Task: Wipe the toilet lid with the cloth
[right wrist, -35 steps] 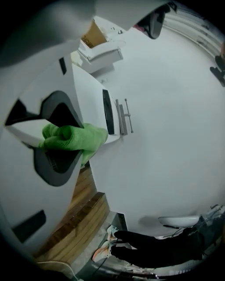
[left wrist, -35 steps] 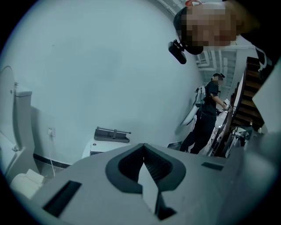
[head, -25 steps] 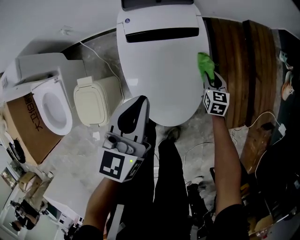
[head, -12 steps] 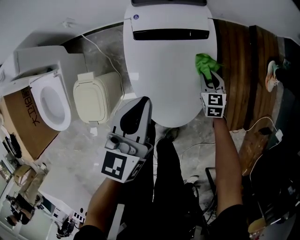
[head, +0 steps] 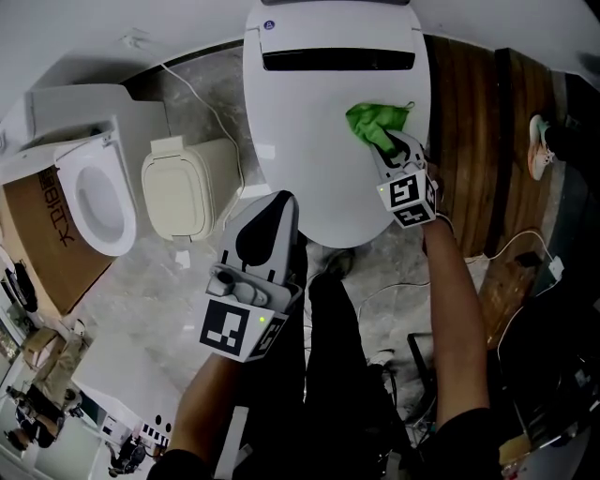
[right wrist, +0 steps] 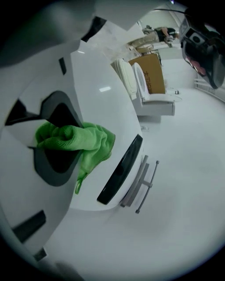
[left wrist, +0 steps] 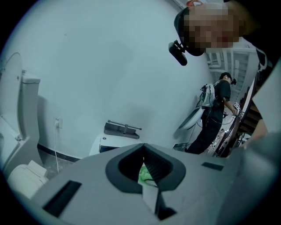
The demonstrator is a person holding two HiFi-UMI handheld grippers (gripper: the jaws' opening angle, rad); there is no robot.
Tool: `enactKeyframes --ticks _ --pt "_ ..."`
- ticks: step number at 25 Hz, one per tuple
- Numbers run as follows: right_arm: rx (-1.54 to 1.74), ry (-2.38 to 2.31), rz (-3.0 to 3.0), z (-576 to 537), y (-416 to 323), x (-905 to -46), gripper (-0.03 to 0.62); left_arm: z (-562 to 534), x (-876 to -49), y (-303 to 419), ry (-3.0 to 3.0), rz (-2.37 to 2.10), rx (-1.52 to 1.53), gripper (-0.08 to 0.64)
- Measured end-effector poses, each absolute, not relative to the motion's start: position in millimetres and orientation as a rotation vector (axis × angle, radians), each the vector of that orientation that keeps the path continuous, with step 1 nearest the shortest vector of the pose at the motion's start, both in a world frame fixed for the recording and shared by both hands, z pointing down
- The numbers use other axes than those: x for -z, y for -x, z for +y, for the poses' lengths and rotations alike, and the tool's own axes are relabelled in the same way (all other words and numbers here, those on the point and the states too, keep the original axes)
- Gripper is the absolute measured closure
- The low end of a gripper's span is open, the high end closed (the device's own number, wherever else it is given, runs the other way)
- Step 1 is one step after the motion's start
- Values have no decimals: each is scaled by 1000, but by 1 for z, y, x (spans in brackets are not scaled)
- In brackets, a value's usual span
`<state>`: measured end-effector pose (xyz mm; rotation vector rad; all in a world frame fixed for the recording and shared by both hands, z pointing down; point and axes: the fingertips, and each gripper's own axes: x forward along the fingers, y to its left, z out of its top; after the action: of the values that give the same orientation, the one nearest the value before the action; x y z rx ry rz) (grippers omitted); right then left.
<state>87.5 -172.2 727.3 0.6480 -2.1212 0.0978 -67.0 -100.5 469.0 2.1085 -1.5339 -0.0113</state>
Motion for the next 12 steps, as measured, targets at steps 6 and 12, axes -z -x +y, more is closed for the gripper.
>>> enactKeyframes --ticks 6,12 --pt "44 -479 -2125 -132 -64 -731 463 -79 -465 65 -2102 -1557 34 551" --pt "89 -335 -2132 -52 -66 -741 463 -46 -462 60 -2102 -1562 40 551"
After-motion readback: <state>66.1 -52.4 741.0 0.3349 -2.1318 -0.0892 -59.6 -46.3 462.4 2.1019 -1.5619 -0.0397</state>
